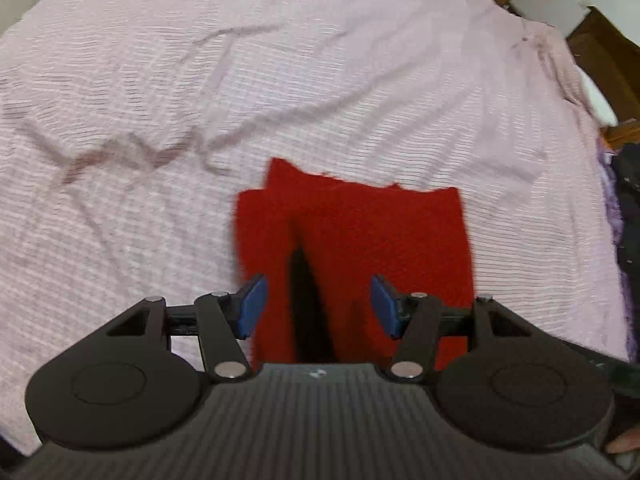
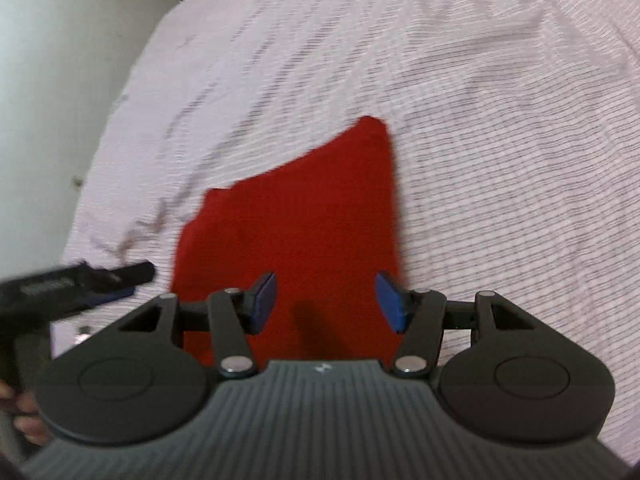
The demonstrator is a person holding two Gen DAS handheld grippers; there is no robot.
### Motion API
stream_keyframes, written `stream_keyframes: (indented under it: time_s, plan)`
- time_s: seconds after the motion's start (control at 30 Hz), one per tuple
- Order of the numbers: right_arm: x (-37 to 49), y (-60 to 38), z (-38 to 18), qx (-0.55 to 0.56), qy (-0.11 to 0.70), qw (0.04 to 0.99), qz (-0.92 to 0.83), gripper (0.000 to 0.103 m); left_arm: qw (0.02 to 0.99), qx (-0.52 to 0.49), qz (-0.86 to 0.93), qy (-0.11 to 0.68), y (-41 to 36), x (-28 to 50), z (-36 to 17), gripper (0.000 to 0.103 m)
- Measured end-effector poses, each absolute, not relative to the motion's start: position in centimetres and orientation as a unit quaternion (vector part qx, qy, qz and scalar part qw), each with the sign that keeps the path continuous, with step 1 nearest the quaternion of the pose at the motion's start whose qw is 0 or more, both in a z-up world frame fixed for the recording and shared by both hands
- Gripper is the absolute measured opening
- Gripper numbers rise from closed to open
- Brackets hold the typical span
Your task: Fold small clothes
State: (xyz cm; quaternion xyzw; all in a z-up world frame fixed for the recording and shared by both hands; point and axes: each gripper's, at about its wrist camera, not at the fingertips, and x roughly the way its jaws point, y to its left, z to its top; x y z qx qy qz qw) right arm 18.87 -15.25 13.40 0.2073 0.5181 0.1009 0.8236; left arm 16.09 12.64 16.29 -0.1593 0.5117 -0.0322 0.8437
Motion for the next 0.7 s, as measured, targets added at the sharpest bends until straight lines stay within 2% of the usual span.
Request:
stream_keyframes:
  time_s: [0.2,0.5,0.57,0.7]
  plan:
    - [18.6,-15.6,12.4,0.181,0.522,0.83,0.082,0.058,0.829,-0.14,-0.047,0.54,9.8,17.9,13.7,0.063]
    - [18.4,-16.2,10.3,0.199,0.527,0.826,0.035,0.056,0.822,-0.123,-0.066,0.553,8.3,18.8,10.9,0.061]
    - [18.4,-16.4,10.6,0.195,0.521,0.831,0.012,0.056,0.825,-0.124,-0.075,0.546,8.4,18.8,10.6,0.039]
    - [18.3,-16.9,10.5,0.194,0.518,0.833,-0.007,0.056,0.826,-0.127,-0.091,0.541,9.0,18.8,11.0,0.025]
